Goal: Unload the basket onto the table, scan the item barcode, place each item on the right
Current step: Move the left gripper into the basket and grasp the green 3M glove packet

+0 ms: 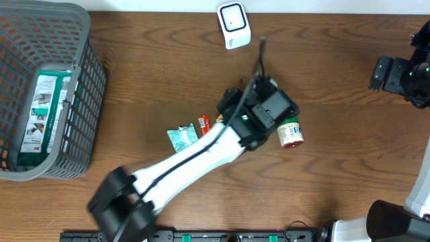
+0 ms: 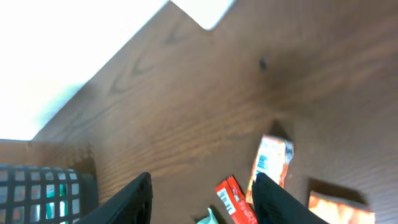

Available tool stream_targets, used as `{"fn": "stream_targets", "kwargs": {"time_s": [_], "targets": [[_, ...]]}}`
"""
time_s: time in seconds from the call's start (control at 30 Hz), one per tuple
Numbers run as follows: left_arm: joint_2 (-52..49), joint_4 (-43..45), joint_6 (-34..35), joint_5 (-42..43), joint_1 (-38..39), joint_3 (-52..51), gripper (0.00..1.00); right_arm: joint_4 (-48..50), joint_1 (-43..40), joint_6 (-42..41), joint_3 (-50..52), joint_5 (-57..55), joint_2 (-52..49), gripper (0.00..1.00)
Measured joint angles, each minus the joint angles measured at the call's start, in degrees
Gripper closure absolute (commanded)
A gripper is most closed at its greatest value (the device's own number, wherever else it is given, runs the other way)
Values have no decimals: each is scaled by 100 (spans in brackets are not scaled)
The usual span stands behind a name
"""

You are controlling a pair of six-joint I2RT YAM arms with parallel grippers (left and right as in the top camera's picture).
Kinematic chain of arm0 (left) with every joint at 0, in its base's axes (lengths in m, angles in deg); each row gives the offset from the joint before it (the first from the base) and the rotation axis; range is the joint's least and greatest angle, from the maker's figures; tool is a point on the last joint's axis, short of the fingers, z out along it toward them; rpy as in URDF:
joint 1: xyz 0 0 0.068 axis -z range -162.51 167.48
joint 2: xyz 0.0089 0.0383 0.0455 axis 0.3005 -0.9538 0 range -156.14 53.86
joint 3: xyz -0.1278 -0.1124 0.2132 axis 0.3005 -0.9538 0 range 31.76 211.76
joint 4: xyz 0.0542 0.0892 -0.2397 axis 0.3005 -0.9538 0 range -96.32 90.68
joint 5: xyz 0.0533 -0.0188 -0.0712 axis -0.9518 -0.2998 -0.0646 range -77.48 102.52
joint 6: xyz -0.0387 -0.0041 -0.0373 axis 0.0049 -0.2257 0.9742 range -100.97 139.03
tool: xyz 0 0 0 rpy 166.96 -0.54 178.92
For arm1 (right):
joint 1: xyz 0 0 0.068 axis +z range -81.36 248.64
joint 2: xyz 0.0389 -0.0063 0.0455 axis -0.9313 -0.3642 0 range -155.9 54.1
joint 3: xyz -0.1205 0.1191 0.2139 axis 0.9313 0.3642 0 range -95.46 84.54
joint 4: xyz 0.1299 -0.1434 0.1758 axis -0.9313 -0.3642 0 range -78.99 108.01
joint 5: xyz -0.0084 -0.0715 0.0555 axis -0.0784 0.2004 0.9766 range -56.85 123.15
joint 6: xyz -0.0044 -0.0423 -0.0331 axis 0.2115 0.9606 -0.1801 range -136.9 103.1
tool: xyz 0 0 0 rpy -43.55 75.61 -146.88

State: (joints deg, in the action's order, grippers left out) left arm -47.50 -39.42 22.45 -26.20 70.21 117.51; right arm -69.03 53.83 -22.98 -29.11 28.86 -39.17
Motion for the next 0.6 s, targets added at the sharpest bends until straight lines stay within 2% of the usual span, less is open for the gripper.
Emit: {"fn": "stream_targets", "kwargs": {"time_s": [0.03,0.1,0.37,0.6], "targets": [[127,-28,44,85,-55,22,74,0,0,0,0,0,-2,1],[293,-157,96,387,-234,57,75,0,0,0,0,0,0,1],[476,-1285,627,1853,-1668,302,48,0,0,0,0,0,0,1],[1604,-1248,861,2243,-3517,1325,41,0,0,0,0,0,0,1]]}}
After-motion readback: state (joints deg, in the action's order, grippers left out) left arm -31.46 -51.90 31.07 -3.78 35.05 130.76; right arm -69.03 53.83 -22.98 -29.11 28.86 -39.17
